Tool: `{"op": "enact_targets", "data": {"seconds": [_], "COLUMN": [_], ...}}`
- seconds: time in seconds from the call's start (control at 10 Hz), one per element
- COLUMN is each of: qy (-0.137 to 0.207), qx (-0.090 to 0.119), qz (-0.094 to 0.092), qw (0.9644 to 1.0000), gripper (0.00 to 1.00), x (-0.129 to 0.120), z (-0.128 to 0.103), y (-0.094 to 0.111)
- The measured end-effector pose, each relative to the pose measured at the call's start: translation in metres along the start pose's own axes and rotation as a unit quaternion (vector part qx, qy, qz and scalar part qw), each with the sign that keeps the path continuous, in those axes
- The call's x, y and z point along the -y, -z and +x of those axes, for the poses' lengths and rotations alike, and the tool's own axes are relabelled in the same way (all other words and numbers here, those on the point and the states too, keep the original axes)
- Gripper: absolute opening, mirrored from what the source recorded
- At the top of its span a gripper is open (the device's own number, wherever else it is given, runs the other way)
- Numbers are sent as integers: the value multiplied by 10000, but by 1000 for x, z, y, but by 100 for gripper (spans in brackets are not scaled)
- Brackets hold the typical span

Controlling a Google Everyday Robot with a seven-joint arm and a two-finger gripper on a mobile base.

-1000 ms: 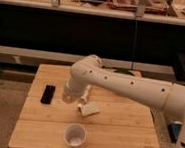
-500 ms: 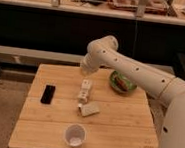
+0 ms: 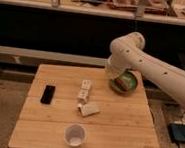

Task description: Move the arm in a circular motion

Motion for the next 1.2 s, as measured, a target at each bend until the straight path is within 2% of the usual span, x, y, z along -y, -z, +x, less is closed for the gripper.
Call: {"op": "enact_targets", "data": {"seconds": [0.1,0.3,0.4,0.6,0.7,0.8,0.9,1.0,1.2], "qy": [-59,-159,-189,-240,-155,4,172,482,871], "qx": [40,306,567,1154,1447,1623,1712,1747,1681], "qz": [-156,-435,-519,-496,-325,-153,-12,202,440], "qw": [9999,9985,9969,9918,9888,9866,9851,9832,9809], "gripper": [9,9,9,9,9,9,9,9,9], "x": [-16,-40,-45,-39,-19,3,21,52,91], "z": [-11,-55,-87,-151,-182,-203,-216,-230,-231], "y": [12,35,41,43,38,32,27,16,-7]}}
